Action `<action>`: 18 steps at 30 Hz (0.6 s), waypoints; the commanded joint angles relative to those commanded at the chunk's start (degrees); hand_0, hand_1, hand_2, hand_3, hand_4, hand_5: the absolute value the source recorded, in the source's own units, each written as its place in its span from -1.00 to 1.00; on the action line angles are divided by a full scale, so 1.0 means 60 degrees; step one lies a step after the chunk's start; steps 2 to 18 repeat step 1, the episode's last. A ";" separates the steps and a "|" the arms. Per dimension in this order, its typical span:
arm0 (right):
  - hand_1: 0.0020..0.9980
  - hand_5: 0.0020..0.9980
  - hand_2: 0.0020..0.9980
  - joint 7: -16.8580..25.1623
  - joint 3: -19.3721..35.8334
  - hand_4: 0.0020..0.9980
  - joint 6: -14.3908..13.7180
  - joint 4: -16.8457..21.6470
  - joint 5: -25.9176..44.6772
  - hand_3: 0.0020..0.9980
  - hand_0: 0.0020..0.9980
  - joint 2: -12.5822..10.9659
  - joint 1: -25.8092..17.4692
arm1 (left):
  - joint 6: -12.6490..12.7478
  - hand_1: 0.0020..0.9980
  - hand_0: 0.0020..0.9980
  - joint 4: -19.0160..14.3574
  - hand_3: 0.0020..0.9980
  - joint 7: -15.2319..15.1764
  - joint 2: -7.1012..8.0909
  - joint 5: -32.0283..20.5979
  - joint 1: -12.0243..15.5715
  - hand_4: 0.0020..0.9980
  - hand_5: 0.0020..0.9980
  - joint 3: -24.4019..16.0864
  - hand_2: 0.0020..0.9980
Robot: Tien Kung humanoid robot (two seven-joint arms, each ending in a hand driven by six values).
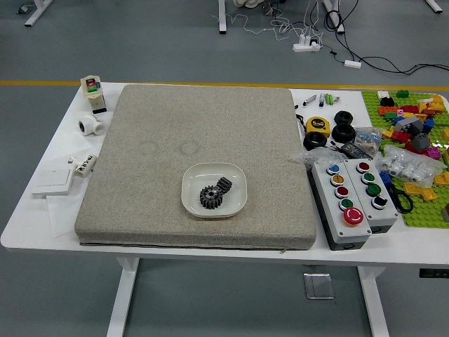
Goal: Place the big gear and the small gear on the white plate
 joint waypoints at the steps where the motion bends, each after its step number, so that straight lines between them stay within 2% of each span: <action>1: 0.39 0.41 0.55 0.0002 -0.0017 0.60 -0.0003 0.0001 0.0000 0.24 0.31 -0.0002 -0.0015 | 0.0000 0.79 0.45 -0.0002 0.69 -0.0001 0.0001 -0.0002 0.0016 0.98 0.75 0.0000 0.86; 18: 0.39 0.41 0.55 0.0002 -0.0017 0.60 -0.0003 0.0001 0.0000 0.24 0.31 -0.0002 -0.0015 | 0.0000 0.79 0.45 -0.0002 0.69 -0.0001 0.0001 -0.0002 0.0016 0.98 0.75 0.0000 0.86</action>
